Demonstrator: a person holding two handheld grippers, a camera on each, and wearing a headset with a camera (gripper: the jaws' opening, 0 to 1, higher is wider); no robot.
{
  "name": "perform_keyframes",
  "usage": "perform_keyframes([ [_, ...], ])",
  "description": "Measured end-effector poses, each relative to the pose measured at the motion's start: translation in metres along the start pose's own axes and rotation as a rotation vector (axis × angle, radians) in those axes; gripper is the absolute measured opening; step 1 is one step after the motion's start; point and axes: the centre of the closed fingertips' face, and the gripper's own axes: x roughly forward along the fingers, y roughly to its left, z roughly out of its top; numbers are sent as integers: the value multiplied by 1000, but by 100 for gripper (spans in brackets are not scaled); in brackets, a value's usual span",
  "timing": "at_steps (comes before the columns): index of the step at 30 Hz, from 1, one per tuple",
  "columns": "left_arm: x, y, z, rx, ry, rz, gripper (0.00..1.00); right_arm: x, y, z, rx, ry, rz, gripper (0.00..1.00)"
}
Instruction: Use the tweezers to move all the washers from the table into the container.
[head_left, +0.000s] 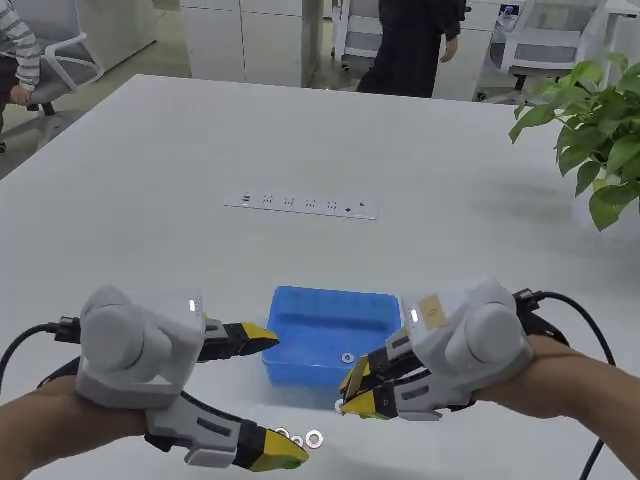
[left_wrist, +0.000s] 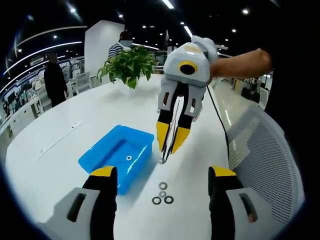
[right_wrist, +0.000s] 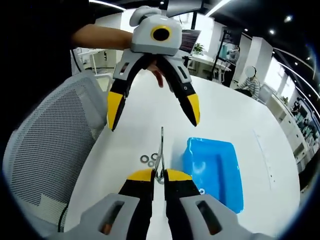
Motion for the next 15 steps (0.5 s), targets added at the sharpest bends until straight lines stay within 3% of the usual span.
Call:
perform_keyframes([
  [15, -9, 5, 1, -23, -2, 65, 99, -15, -42, 9, 0, -19, -59, 8],
])
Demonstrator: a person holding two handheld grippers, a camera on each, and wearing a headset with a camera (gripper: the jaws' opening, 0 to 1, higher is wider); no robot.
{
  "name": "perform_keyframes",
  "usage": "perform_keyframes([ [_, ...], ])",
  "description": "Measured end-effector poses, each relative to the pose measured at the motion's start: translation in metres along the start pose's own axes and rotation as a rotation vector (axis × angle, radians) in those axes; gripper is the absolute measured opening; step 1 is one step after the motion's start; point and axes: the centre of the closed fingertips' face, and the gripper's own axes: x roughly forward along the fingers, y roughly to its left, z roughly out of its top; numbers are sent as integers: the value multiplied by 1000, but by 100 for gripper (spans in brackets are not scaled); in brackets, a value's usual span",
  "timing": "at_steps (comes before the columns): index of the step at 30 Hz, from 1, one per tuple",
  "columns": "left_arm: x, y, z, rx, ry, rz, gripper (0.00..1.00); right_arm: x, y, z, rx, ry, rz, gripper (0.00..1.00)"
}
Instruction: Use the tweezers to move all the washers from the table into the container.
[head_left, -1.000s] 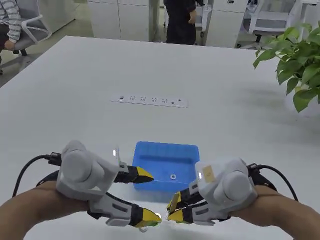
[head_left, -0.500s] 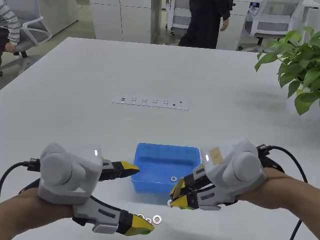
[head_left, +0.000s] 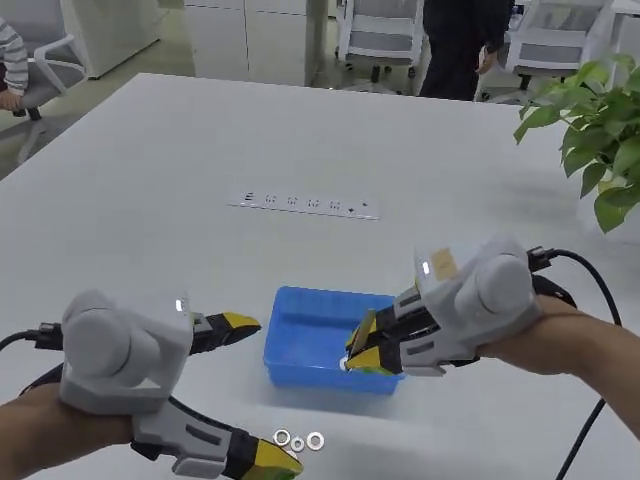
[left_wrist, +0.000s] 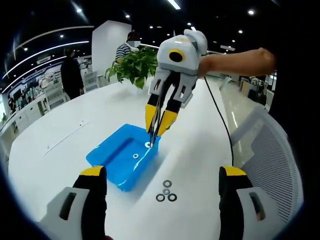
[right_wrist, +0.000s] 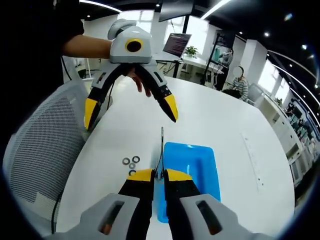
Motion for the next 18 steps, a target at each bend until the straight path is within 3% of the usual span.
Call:
perform_keyframes([
  [18, 4, 7, -1, -4, 4, 0, 99, 20, -32, -16, -3, 15, -41, 8],
])
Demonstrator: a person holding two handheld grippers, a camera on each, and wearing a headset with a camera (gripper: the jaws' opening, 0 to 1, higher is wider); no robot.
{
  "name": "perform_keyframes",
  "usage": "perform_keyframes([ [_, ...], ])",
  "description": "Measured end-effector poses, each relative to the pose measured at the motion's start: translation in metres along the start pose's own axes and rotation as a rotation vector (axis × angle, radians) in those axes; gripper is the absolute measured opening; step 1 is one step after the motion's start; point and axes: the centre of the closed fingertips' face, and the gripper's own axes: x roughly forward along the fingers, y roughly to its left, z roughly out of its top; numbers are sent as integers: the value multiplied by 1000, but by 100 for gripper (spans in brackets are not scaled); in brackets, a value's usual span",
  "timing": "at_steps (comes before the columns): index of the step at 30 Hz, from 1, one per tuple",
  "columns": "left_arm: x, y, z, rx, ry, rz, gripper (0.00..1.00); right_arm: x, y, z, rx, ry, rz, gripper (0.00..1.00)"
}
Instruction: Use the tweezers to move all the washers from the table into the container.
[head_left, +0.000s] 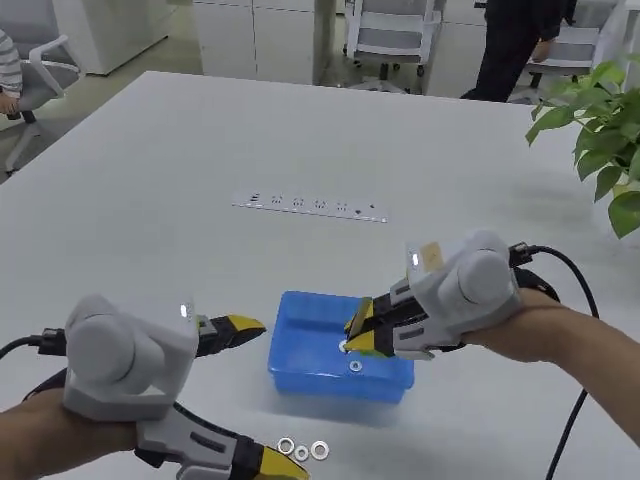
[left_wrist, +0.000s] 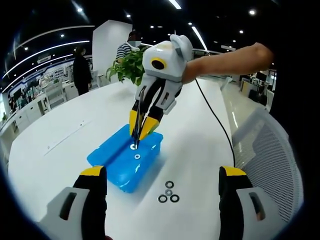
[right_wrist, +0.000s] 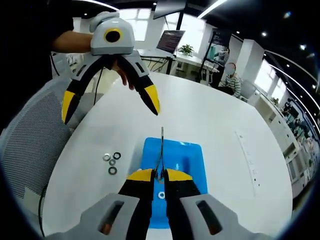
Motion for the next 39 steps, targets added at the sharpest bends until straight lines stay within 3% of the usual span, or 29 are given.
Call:
perform_keyframes([
  [21, 16, 27, 16, 39, -11, -11, 91, 34, -15, -22, 26, 52, 25, 9],
  [27, 26, 36, 21, 62, -11, -22, 79, 39, -15, -27, 40, 60, 37, 9],
  [39, 48, 50, 29, 127, 7, -23, 45, 45, -13, -34, 51, 70, 62, 9],
])
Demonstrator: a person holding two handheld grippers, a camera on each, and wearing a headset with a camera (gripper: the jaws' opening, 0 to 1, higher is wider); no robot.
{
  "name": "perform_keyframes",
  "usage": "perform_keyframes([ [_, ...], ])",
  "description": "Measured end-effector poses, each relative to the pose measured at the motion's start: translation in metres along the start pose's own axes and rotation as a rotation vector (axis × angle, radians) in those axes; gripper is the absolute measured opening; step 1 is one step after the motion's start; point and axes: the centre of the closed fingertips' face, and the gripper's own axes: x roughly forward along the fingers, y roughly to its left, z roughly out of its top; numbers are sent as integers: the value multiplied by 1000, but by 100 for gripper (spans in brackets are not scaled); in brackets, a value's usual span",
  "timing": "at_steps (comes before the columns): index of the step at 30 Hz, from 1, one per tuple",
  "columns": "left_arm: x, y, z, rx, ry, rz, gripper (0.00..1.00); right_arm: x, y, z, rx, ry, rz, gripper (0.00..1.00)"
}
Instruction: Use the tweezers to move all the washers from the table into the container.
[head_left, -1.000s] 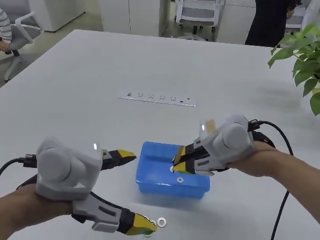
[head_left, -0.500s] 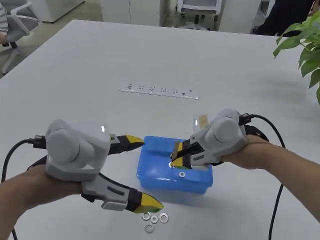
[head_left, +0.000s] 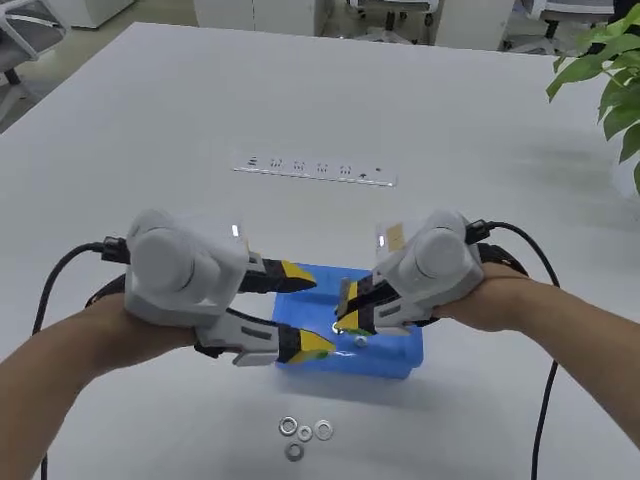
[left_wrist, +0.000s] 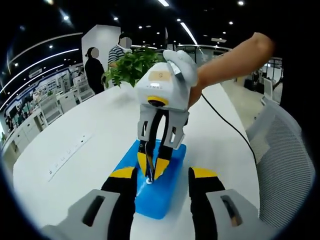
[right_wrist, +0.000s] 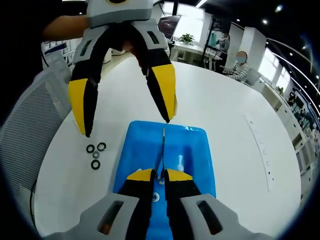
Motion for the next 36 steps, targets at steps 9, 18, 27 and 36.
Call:
perform_keyframes([
  [9, 13, 11, 5, 32, 6, -10, 26, 4, 4, -2, -3, 5, 19, 9],
  [18, 20, 15, 4, 70, 20, -27, 14, 5, 5, -1, -14, 5, 28, 9],
  [27, 21, 9, 8, 83, 23, -31, 7, 4, 6, -2, -23, 9, 27, 10],
  [36, 23, 13, 5, 87, 37, -30, 6, 2, 5, 1, -2, 1, 14, 14],
])
